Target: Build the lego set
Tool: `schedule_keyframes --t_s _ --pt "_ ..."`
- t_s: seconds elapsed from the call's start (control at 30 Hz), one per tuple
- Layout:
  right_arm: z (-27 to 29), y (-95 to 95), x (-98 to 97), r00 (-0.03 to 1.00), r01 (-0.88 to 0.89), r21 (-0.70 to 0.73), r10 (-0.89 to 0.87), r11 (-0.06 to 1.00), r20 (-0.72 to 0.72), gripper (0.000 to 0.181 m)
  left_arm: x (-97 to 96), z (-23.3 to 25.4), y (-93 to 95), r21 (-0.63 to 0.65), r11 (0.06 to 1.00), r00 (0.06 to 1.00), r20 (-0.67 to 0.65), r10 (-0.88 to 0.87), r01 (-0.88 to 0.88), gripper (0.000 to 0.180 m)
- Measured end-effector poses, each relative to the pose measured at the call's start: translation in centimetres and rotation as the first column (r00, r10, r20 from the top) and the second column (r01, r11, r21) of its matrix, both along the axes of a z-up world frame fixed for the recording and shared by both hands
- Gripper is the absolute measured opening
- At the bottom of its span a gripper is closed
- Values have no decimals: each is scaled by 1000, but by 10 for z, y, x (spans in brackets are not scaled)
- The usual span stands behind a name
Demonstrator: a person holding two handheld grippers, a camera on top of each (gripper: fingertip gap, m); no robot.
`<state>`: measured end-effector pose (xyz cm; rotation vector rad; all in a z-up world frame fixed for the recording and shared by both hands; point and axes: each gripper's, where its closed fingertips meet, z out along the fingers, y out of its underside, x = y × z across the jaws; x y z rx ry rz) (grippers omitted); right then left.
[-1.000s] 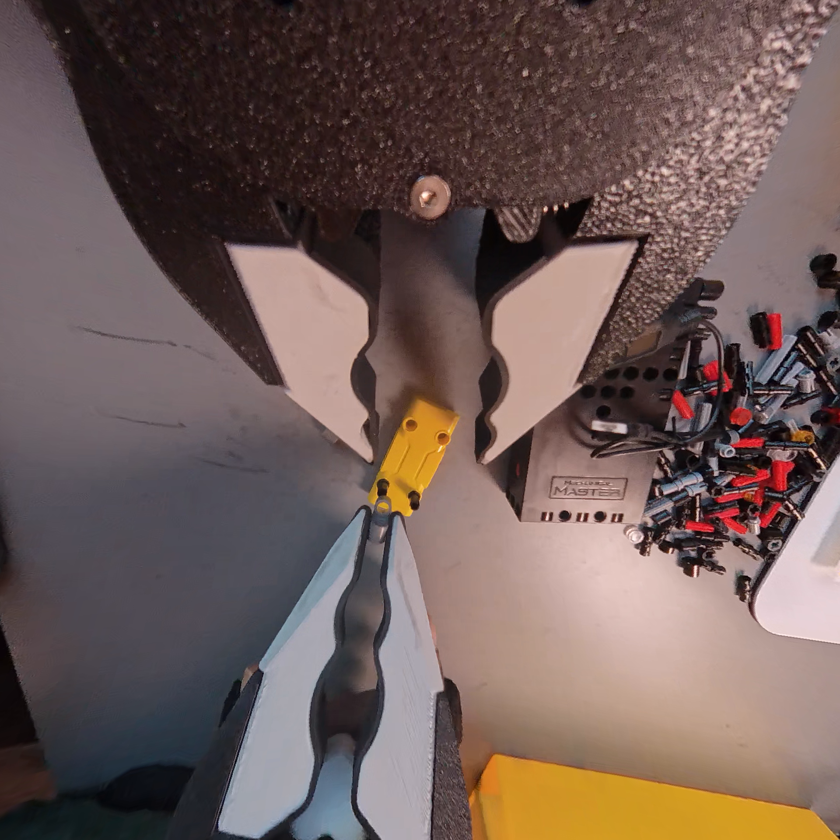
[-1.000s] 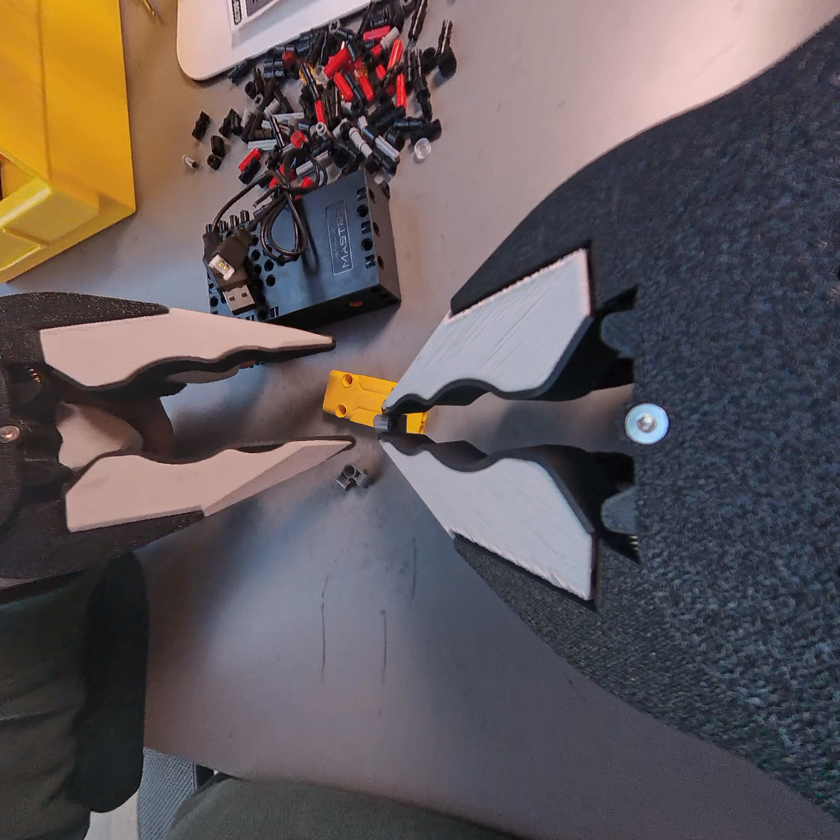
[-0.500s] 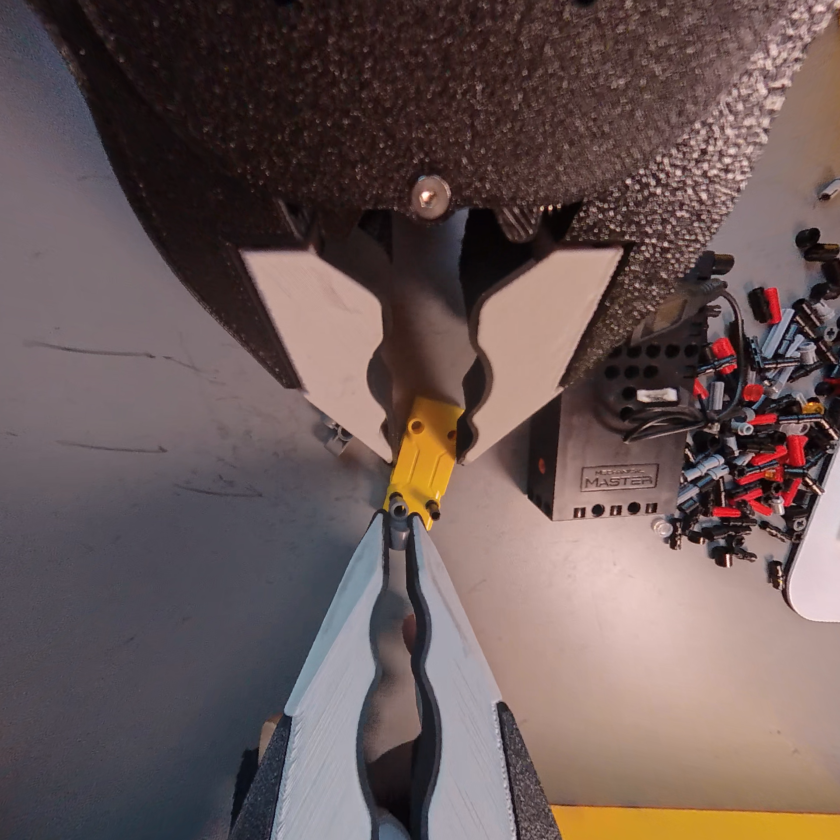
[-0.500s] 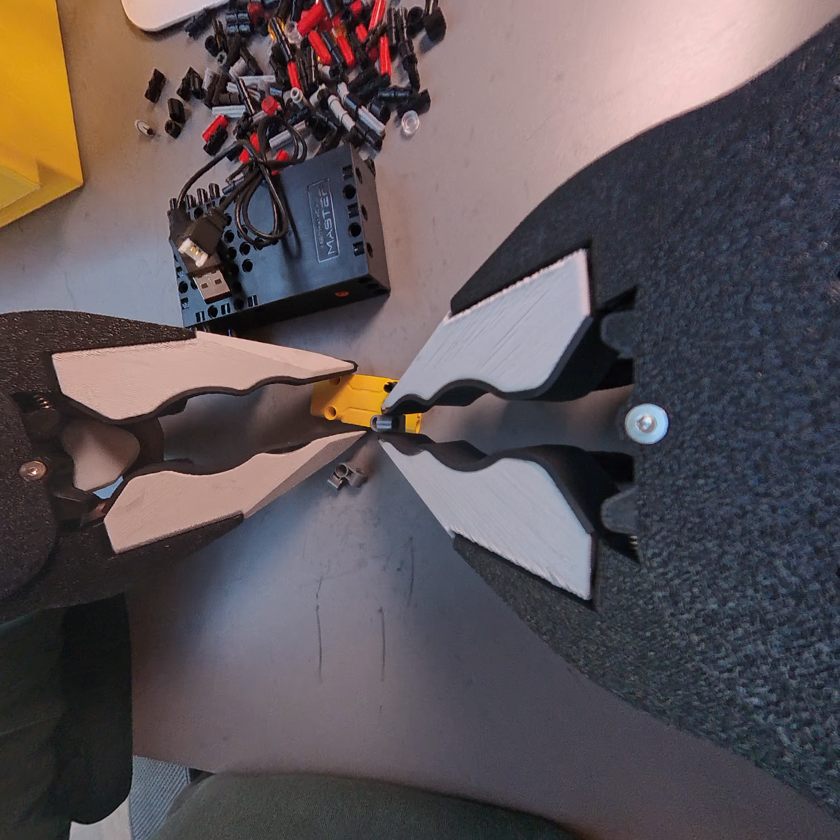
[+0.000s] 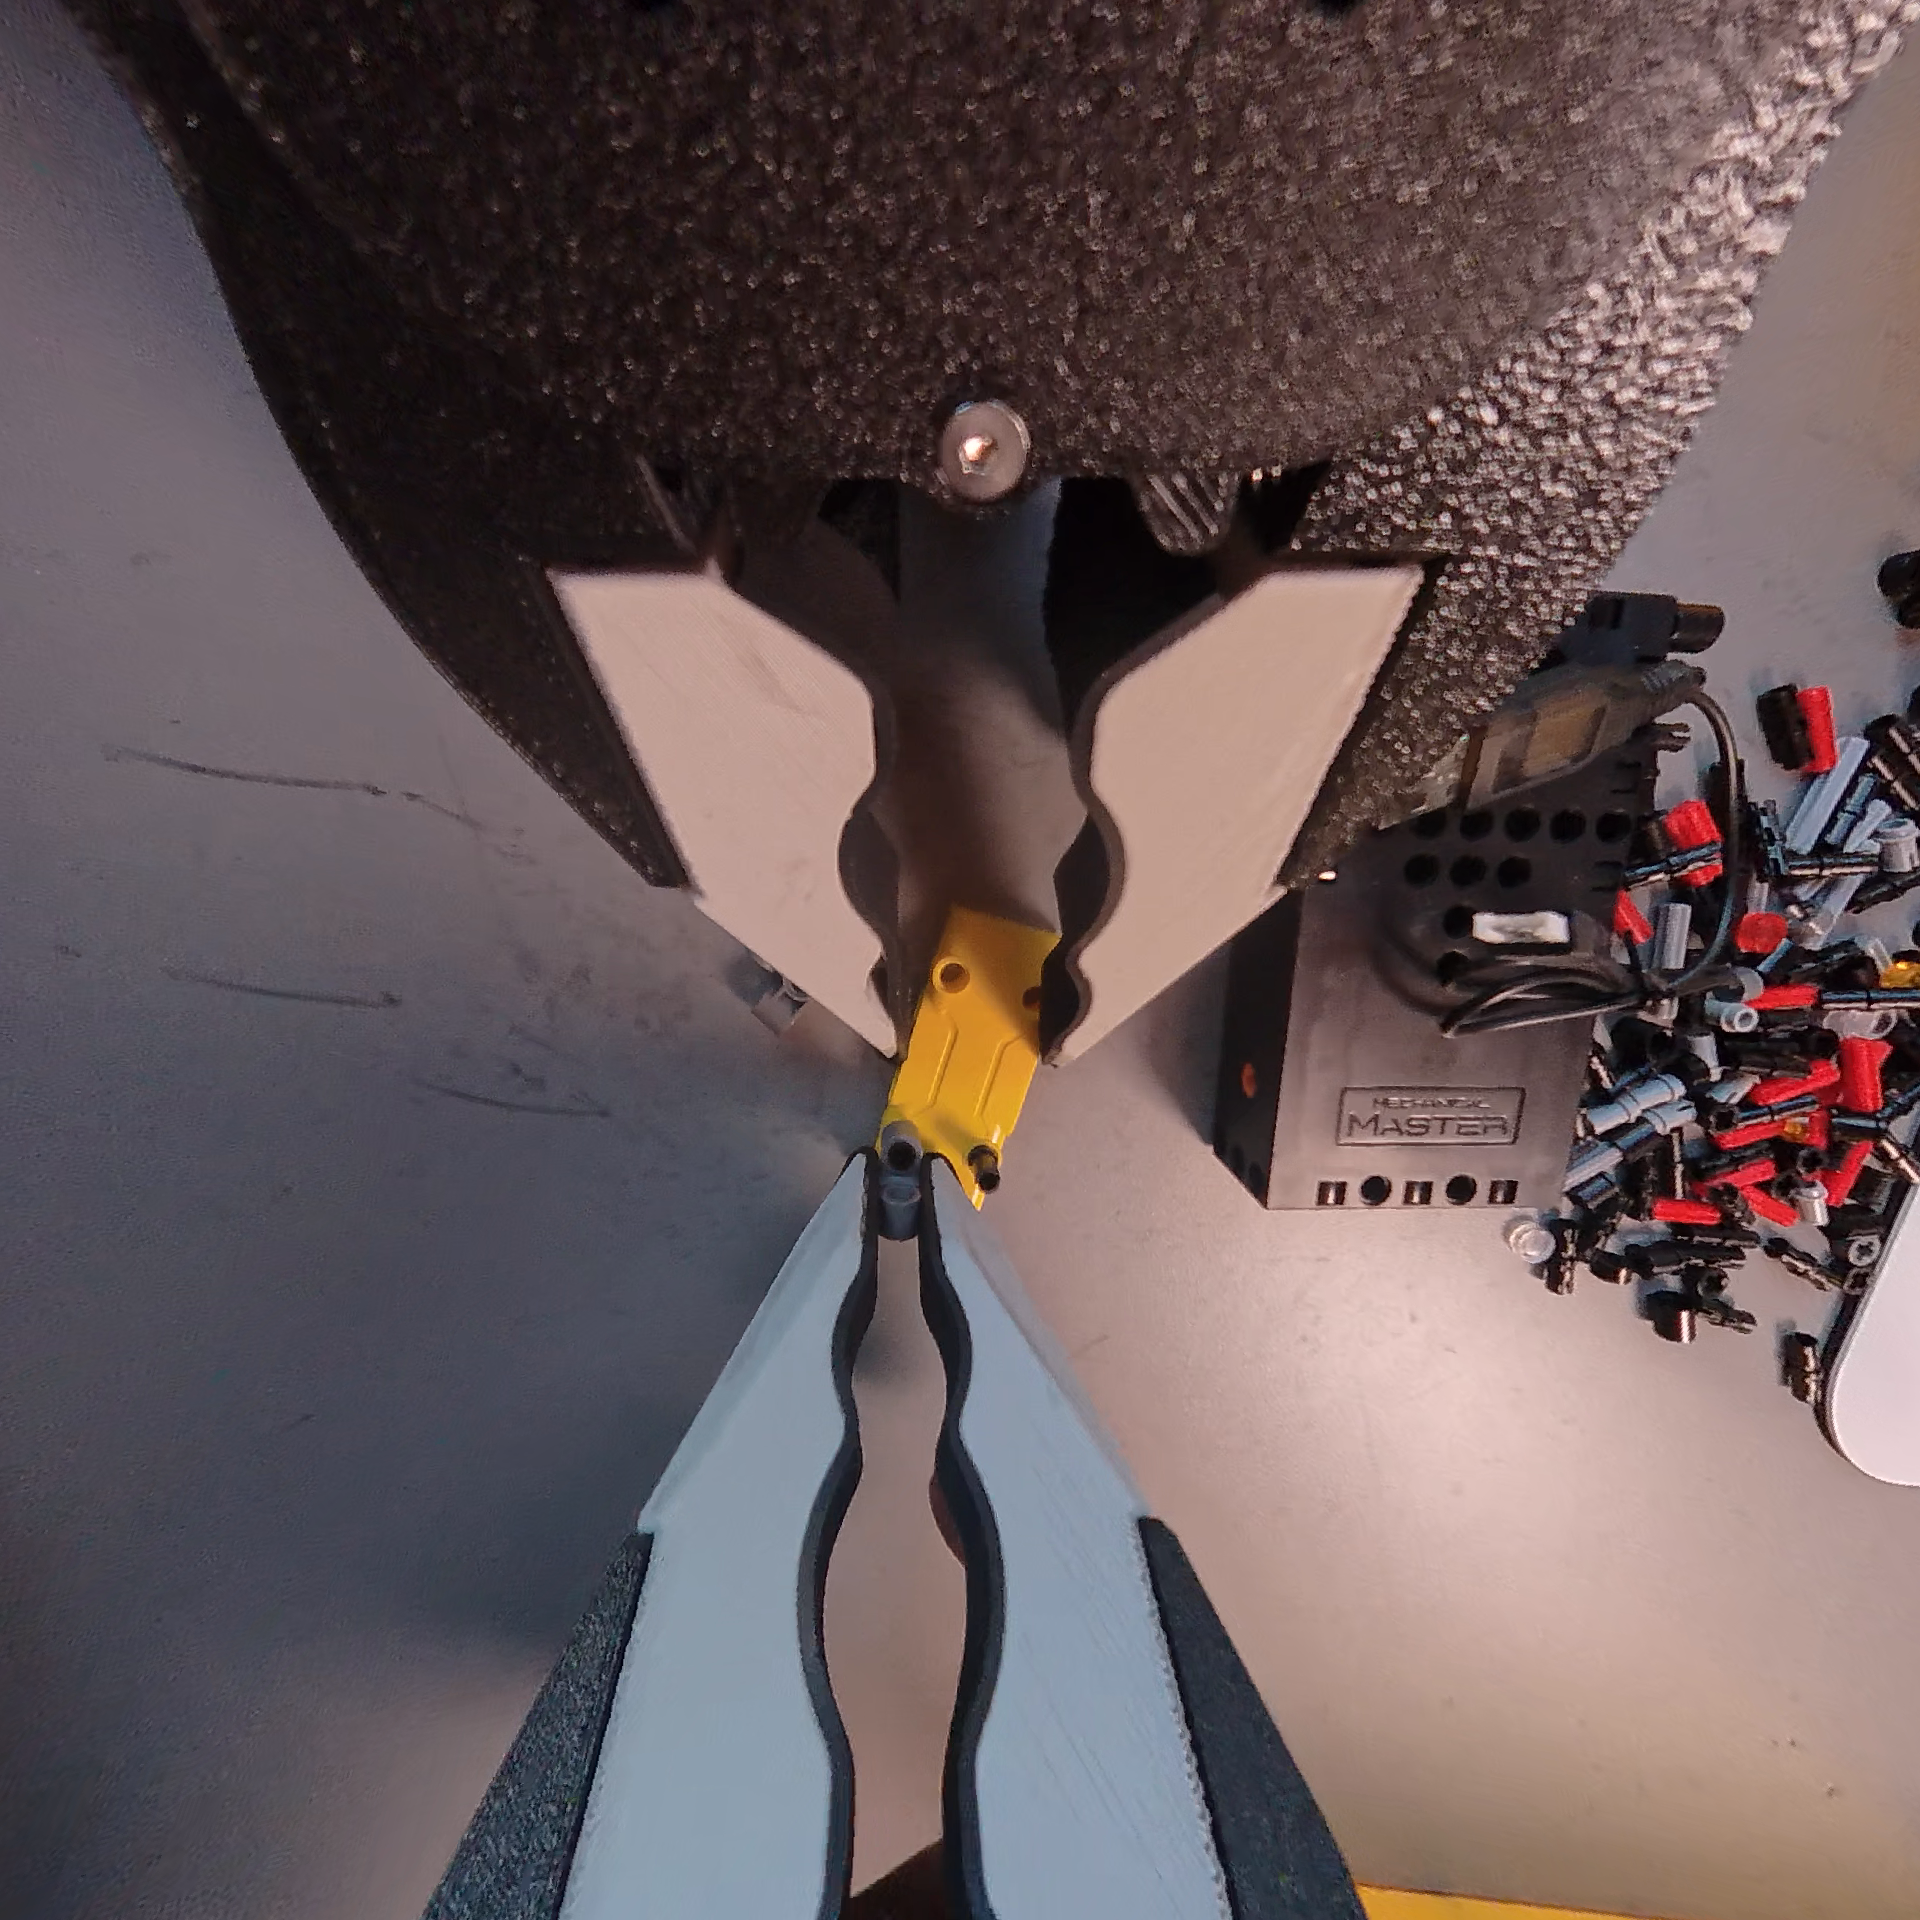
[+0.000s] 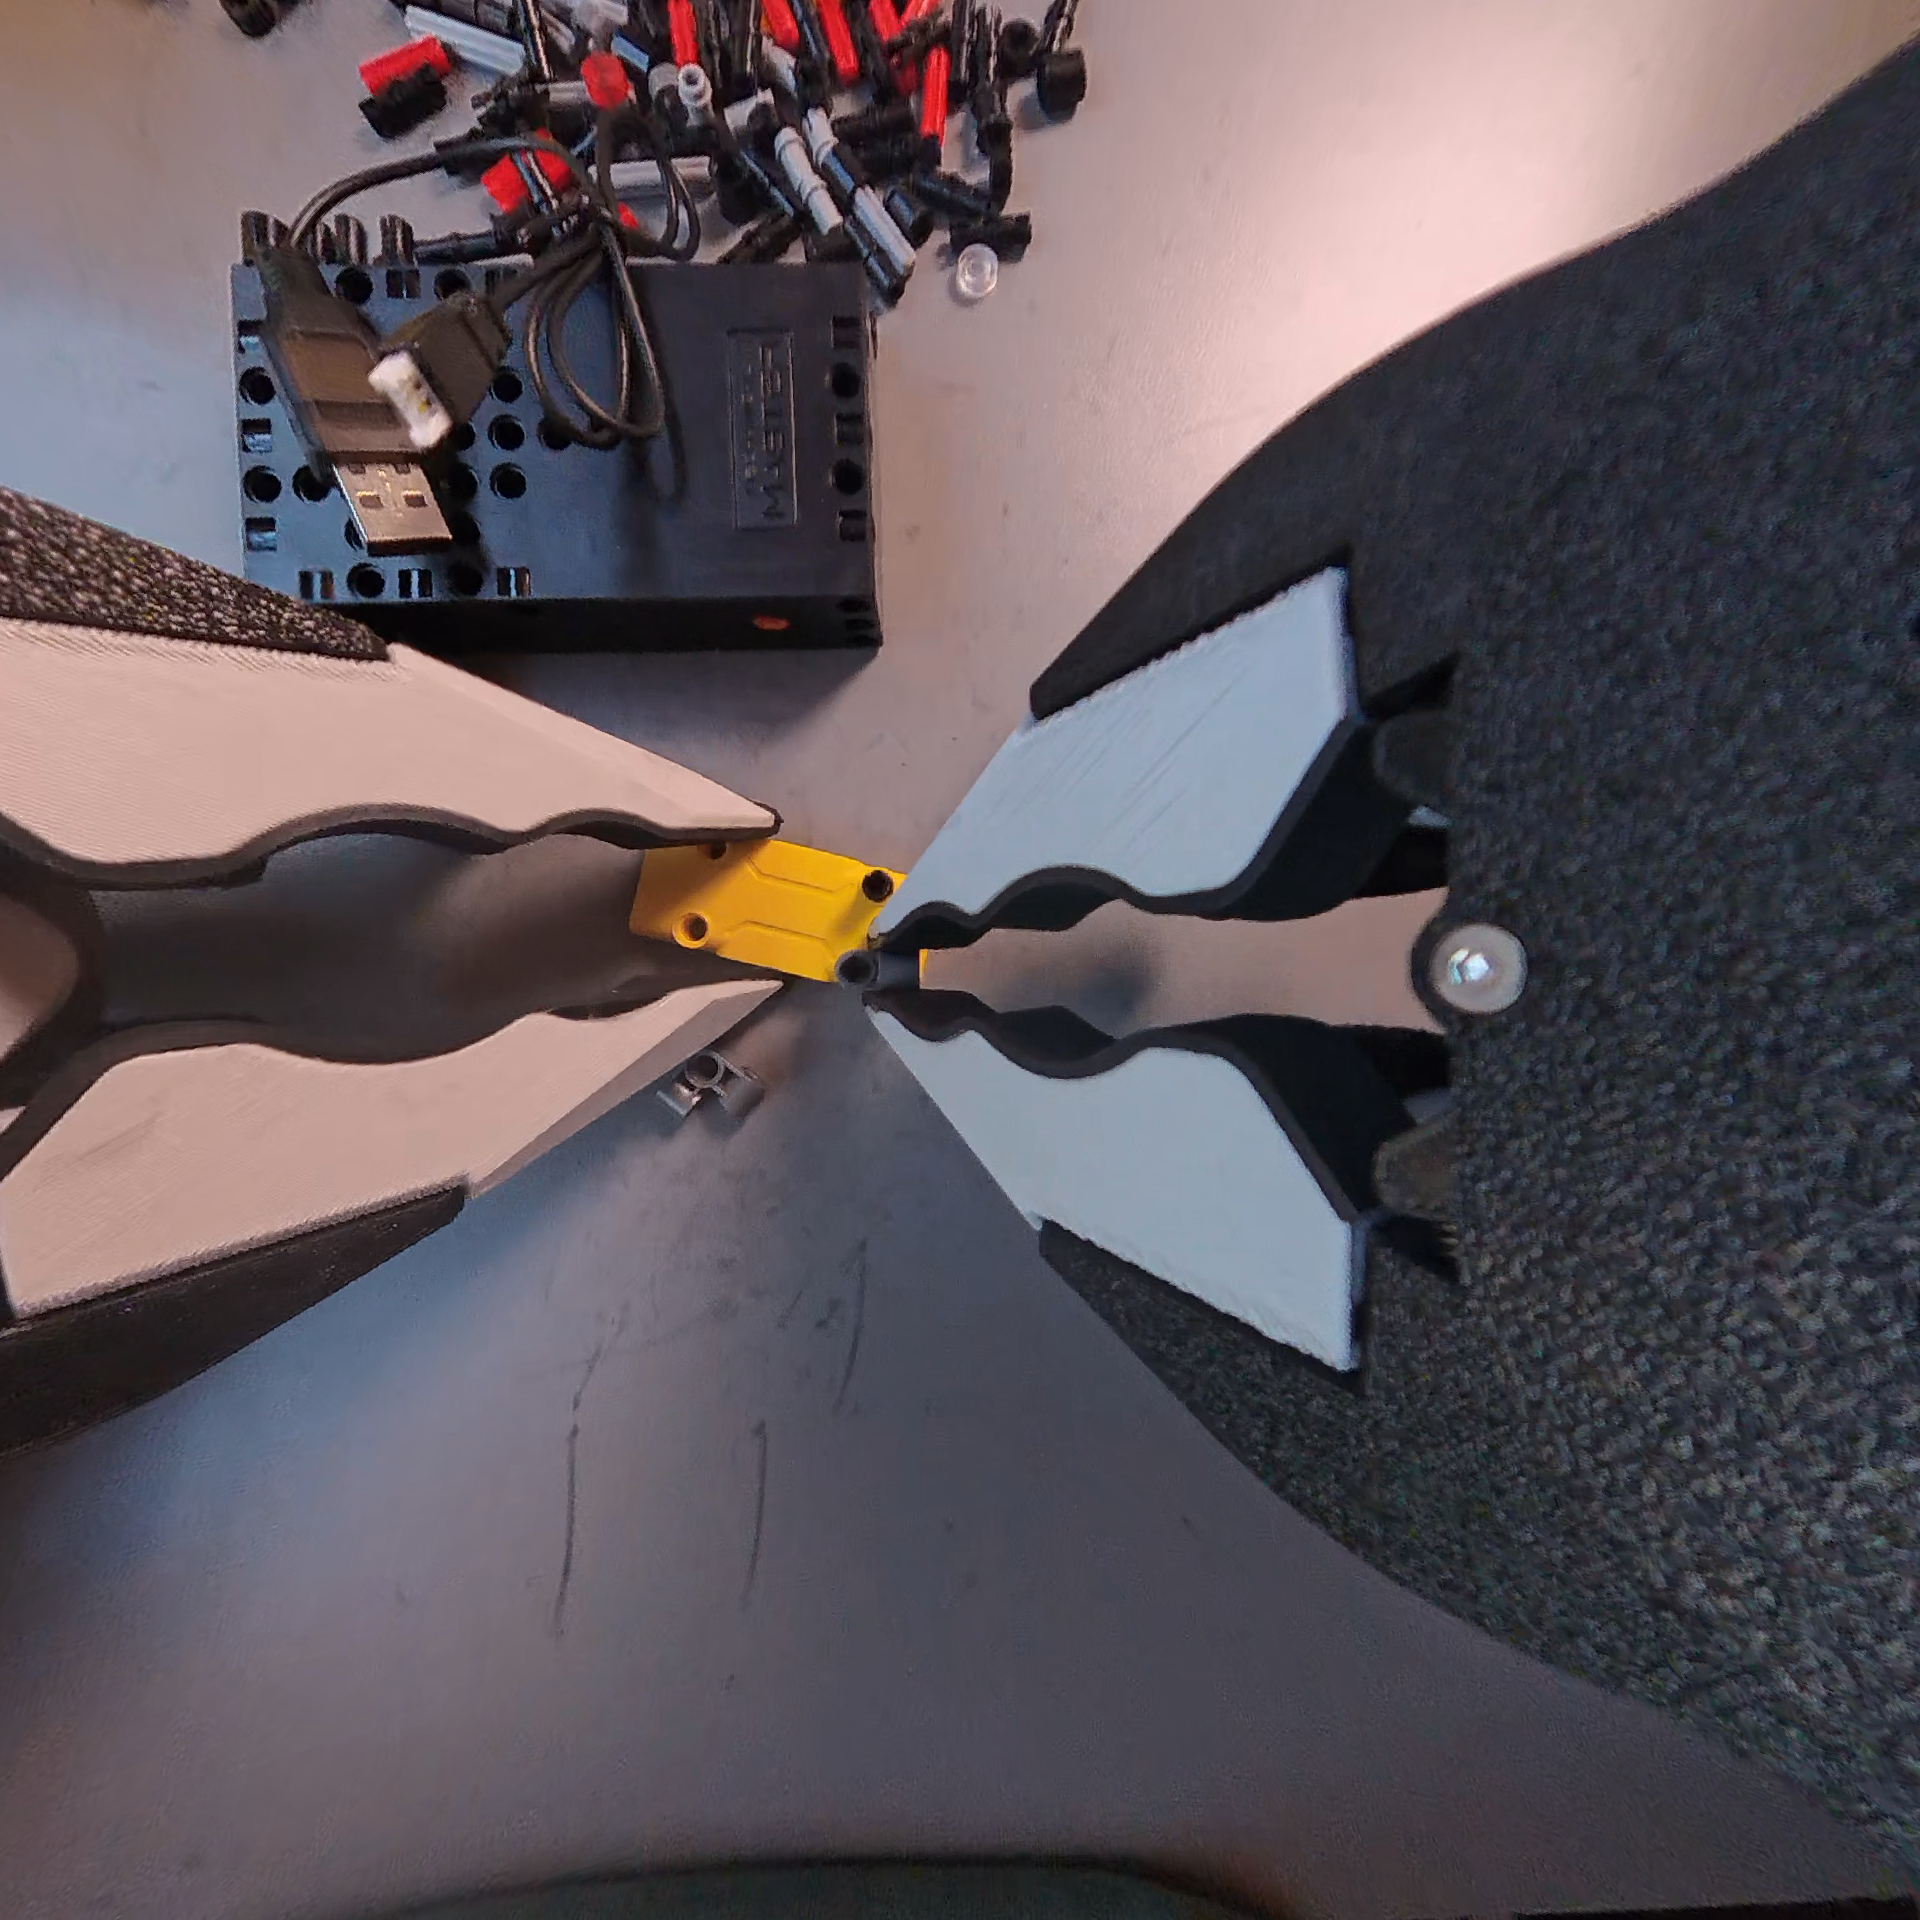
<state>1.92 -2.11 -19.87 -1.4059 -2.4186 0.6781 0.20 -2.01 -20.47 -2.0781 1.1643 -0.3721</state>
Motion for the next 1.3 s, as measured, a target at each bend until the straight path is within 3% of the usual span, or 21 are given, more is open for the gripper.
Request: schedule_keyframes --t_s 0.17,0.37,0.47,0.6,0.97,1.3 --pt "1 0 0 996 76 -16 -77 997 -44 6 0 0 0 6 1000 1000 -4 -2 2 24" --pt "27 6 5 957 193 -75 -204 978 -205 18 0 0 -3 9 1000 1000 -7 -1 1 24" --pt "14 0 5 961 180 -93 -195 979 -193 21 0 0 -3 14 1000 1000 -9 2 -2 24" --pt "2 -1 0 958 183 -53 -190 982 -216 7 0 0 -4 18 1000 1000 -13 24 -24 24" --pt "2 -1 1 930 303 -60 -309 951 -197 6 -1 0 -4 -6 997 997 1 81 -81 24" --pt "6 1 1 928 295 -46 -298 954 -222 9 -1 0 -4 -10 997 997 7 76 -76 24"
